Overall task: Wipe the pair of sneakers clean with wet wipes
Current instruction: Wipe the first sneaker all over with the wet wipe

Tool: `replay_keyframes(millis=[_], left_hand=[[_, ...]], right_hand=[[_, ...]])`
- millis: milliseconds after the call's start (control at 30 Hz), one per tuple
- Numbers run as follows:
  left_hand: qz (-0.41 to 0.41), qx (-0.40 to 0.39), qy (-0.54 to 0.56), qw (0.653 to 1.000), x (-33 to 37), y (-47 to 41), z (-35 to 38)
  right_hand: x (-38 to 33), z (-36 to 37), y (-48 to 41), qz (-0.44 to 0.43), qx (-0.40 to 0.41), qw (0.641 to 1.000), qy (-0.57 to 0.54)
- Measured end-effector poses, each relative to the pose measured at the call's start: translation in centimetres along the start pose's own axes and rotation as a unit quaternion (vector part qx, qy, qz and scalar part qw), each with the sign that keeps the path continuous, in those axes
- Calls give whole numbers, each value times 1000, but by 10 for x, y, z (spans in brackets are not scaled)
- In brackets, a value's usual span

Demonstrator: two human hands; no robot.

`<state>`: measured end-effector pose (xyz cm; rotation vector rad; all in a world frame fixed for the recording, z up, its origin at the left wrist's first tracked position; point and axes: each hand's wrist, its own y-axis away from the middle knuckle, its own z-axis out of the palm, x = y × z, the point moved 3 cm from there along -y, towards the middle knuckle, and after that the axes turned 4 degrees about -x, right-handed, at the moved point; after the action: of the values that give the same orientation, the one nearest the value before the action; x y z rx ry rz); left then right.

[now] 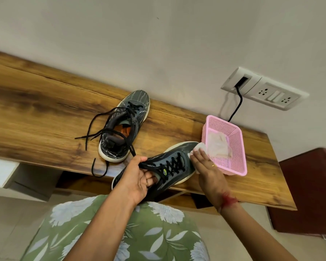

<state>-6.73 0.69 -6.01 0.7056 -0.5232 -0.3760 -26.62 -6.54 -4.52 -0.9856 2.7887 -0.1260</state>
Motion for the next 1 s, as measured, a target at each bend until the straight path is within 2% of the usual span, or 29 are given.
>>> replay_keyframes(millis=[100,233,400,467,533,600,700,767,867,1000], left_hand=[[1,1,5,1000,-1,-1,-2],[11,7,3,1000,-1,-2,-3],[6,15,4,1000,0,-1,-3],[10,15,-1,1000,-1,-2,-4],[14,8,1,1000,-1,-2,-4],[14,1,-1,1000,-1,-1,-3],[13,-1,-5,1000,-1,-2,-2],[16,-4,-5,1000,-1,-3,-1],[17,-5,1,1000,-1,-2,-1],[23,-7,-1,1000,0,-2,-1]], right_hand=[[-4,-1,4,-77,-29,996,36],[23,-6,-2,42,4,999,-5],[-1,1,9,-63,-23,997,29],[17,-5,0,-20,-2,999,38],[17,-3,-3,43,13,999,0],[-3,5,1,27,7,1000,-14],[-10,2,6,-45,-15,999,24],[11,-8,-3,-35,6,997,66],[8,-6,-6,19,26,999,34],[-12,6,7,-43,-25,998,49]])
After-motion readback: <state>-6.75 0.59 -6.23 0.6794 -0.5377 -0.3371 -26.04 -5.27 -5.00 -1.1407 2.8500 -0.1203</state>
